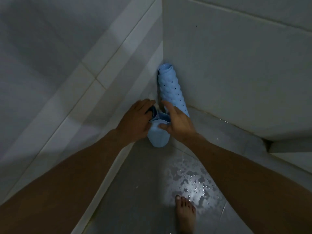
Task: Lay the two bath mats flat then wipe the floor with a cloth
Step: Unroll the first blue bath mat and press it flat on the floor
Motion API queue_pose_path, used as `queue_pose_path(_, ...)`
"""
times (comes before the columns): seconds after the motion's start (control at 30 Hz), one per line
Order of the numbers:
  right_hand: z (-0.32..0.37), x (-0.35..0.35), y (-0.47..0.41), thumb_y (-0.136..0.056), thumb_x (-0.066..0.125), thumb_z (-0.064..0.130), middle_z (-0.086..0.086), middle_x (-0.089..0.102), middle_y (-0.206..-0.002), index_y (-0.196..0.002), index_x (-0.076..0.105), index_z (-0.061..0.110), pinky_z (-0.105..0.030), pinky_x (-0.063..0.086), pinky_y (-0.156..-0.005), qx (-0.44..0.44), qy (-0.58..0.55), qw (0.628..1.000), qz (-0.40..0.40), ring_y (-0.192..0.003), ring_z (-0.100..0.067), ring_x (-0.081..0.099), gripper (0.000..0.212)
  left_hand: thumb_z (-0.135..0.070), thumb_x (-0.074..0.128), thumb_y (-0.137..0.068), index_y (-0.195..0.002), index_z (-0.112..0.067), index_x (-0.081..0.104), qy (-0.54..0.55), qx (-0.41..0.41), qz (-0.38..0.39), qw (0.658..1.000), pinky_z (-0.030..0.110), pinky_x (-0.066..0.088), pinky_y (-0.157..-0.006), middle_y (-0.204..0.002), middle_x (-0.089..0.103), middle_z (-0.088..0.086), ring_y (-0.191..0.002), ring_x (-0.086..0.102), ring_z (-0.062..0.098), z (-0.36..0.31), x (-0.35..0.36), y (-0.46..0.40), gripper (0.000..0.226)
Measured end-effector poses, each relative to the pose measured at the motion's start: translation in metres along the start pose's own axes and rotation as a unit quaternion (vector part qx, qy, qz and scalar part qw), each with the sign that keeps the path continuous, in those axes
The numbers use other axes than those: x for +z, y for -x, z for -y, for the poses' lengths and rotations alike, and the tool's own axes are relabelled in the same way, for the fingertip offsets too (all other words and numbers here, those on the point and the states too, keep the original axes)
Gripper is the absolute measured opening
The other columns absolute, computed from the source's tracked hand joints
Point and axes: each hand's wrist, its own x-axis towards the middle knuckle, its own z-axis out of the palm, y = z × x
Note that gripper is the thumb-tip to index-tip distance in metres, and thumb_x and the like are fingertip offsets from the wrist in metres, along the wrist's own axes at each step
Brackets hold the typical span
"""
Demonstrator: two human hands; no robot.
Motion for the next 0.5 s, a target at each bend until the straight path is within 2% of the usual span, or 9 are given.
queue_pose_path(0.07, 0.009, -0.01, 0.026, -0.083, 0.074, 0.041, -0.013, 0.062, -0.115, -0.134, 0.054, 0.018, -0.041, 0.053, -0.075, 0.014, 0.042, 0.999, 0.017, -0.101, -0.033, 0.062, 0.058, -0.02, 0.058, -0.078, -0.082, 0.002, 0.067, 0.025, -0.016, 0.004, 1.0, 0.054, 0.04, -0.106, -0.134, 0.056, 0.024, -0.122, 0.054, 0.041, -0.016, -0.004, 0.018, 0.024)
queue_pose_path(0.1, 0.014, -0.015, 0.039, -0.086, 0.07, 0.046, -0.012, 0.061, -0.112, -0.126, 0.06, 0.019, -0.038, 0.051, -0.071, 0.012, 0.089, 0.996, 0.03, -0.098, -0.033, 0.063, 0.05, -0.024, 0.055, -0.08, -0.076, -0.001, 0.064, 0.05, -0.024, 0.016, 0.998, 0.053, 0.042, -0.104, -0.125, 0.061, 0.024, -0.116, 0.057, 0.041, -0.026, -0.006, 0.028, 0.024)
queue_pose_path(0.17, 0.029, -0.028, 0.066, -0.09, 0.059, 0.054, -0.007, 0.062, -0.11, -0.115, 0.067, 0.021, -0.031, 0.041, -0.068, 0.013, 0.183, 0.98, 0.071, -0.098, -0.028, 0.062, 0.042, -0.03, 0.049, -0.078, -0.069, -0.008, 0.055, 0.111, -0.029, 0.028, 0.993, 0.049, 0.051, -0.084, -0.092, 0.065, 0.018, -0.088, 0.062, 0.035, -0.047, -0.014, 0.051, 0.024)
queue_pose_path(0.23, 0.044, -0.04, 0.093, -0.092, 0.052, 0.058, -0.005, 0.062, -0.108, -0.107, 0.07, 0.02, -0.03, 0.033, -0.067, -0.006, 0.246, 0.964, 0.099, -0.096, -0.024, 0.061, 0.044, -0.028, 0.051, -0.077, -0.068, -0.013, 0.049, 0.137, -0.031, 0.031, 0.99, 0.042, 0.049, -0.064, -0.076, 0.057, 0.01, -0.066, 0.054, 0.024, -0.07, -0.023, 0.071, 0.017)
queue_pose_path(0.3, 0.057, -0.05, 0.12, -0.093, 0.053, 0.053, -0.004, 0.06, -0.11, -0.101, 0.07, 0.015, -0.03, 0.031, -0.067, -0.028, 0.263, 0.958, 0.109, -0.092, -0.023, 0.058, 0.043, -0.024, 0.059, -0.078, -0.07, -0.018, 0.045, 0.147, -0.042, 0.043, 0.987, 0.037, 0.046, -0.06, -0.077, 0.055, 0.008, -0.064, 0.053, 0.022, -0.095, -0.032, 0.088, 0.017)
queue_pose_path(0.4, 0.064, -0.059, 0.154, -0.093, 0.058, 0.037, -0.007, 0.053, -0.115, -0.098, 0.065, 0.007, -0.032, 0.035, -0.066, -0.001, 0.19, 0.971, 0.145, -0.078, -0.024, 0.052, 0.032, -0.027, 0.066, -0.081, -0.074, -0.016, 0.041, 0.173, -0.094, 0.057, 0.979, 0.032, 0.04, -0.06, -0.082, 0.05, 0.003, -0.068, 0.054, 0.022, -0.123, -0.036, 0.105, 0.028)
queue_pose_path(0.5, 0.06, -0.07, 0.187, -0.088, 0.062, 0.023, -0.014, 0.059, -0.105, -0.105, 0.061, 0.008, -0.036, 0.046, -0.07, 0.022, 0.144, 0.98, 0.133, -0.086, -0.034, 0.061, 0.022, -0.029, 0.075, -0.079, -0.096, -0.009, 0.044, 0.218, -0.135, 0.045, 0.965, 0.029, 0.039, -0.061, -0.079, 0.051, 0.0, -0.066, 0.051, 0.018, -0.149, -0.031, 0.113, 0.041)
